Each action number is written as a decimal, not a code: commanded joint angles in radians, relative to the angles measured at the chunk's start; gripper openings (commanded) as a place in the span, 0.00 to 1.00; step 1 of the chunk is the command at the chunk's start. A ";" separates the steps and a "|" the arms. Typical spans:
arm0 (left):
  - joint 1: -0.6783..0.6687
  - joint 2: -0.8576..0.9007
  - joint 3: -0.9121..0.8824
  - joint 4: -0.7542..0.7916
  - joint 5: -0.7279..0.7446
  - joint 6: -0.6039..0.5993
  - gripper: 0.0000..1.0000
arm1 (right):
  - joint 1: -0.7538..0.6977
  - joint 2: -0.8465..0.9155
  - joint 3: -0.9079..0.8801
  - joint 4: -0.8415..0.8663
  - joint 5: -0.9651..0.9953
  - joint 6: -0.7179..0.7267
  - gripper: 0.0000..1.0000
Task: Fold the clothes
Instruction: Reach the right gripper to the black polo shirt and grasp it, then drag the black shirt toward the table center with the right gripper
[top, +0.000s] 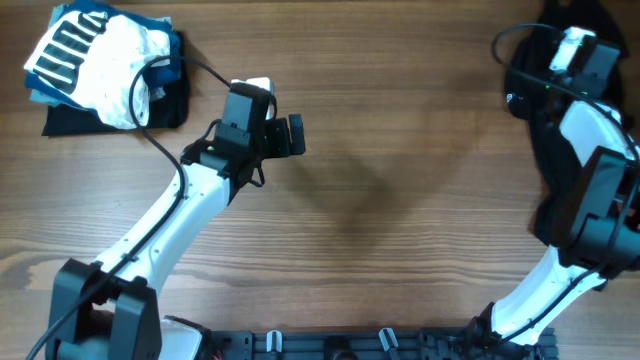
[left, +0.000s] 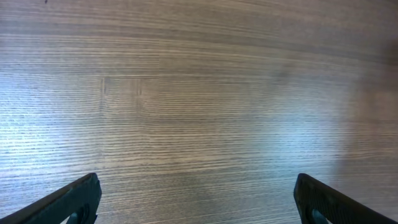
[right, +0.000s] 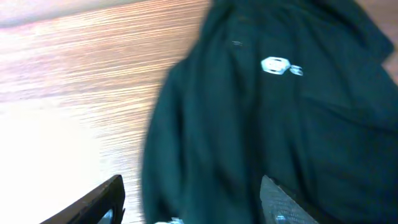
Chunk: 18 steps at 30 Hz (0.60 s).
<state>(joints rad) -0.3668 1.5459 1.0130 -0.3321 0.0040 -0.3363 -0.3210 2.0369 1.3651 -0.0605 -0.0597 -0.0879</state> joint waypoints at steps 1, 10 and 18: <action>-0.002 0.005 0.010 0.022 -0.017 -0.013 0.99 | 0.061 0.037 0.018 -0.005 0.030 -0.027 0.60; -0.003 0.005 0.010 0.026 -0.017 -0.013 0.99 | 0.080 0.133 0.018 -0.039 0.143 0.036 0.45; -0.003 0.005 0.010 0.010 -0.016 -0.013 0.99 | 0.080 0.220 0.016 -0.061 0.146 0.047 0.36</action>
<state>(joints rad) -0.3668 1.5463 1.0130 -0.3145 0.0040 -0.3363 -0.2371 2.1868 1.3823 -0.0910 0.0586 -0.0570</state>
